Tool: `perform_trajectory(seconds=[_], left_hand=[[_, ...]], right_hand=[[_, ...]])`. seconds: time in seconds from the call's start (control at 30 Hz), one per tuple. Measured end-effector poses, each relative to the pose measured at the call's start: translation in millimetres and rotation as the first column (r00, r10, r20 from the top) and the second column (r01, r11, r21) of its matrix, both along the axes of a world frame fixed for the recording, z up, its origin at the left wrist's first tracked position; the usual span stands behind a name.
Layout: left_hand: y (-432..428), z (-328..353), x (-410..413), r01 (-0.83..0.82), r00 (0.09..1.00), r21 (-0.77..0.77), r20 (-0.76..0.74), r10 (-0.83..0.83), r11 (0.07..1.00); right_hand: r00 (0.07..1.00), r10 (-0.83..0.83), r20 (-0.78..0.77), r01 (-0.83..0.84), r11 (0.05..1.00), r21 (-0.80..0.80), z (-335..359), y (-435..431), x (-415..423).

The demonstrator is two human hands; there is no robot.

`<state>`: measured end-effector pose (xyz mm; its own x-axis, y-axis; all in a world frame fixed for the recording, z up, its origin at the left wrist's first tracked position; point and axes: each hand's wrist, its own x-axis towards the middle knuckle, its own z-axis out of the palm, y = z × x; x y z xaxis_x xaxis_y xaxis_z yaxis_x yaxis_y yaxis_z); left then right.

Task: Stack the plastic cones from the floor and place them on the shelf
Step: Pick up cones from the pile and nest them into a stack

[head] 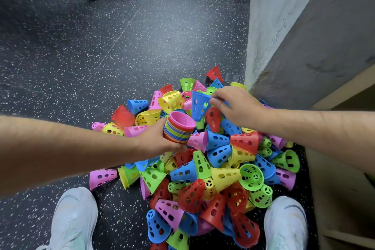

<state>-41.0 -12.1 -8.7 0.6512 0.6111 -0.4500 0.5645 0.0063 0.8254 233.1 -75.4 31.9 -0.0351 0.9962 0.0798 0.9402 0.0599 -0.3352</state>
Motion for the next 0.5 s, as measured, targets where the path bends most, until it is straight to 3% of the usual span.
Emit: perform_trajectory(seconds=[0.17, 0.3, 0.43, 0.5], left_hand=[[-6, -2, 7, 0.0, 1.0, 0.005, -0.007, 0.0, 1.0], [-10, -4, 10, -0.027, 1.0, -0.002, 0.0, 0.027, 1.0], [-13, -5, 20, -0.011, 0.999, -0.016, 0.042, 0.012, 1.0], [-13, -5, 26, -0.021, 0.999, -0.011, 0.049, 0.022, 1.0]], right_hand=[[0.998, -0.03, -0.049, 0.038, 0.987, 0.156, 8, -14, -6], [0.998, -0.046, -0.049, 0.054, 0.985, 0.166, 10, -16, -10], [0.989, 0.129, -0.07, -0.124, 0.989, 0.08, 15, -22, -15], [0.984, 0.142, -0.105, -0.144, 0.99, -0.01, 12, -27, -14]])
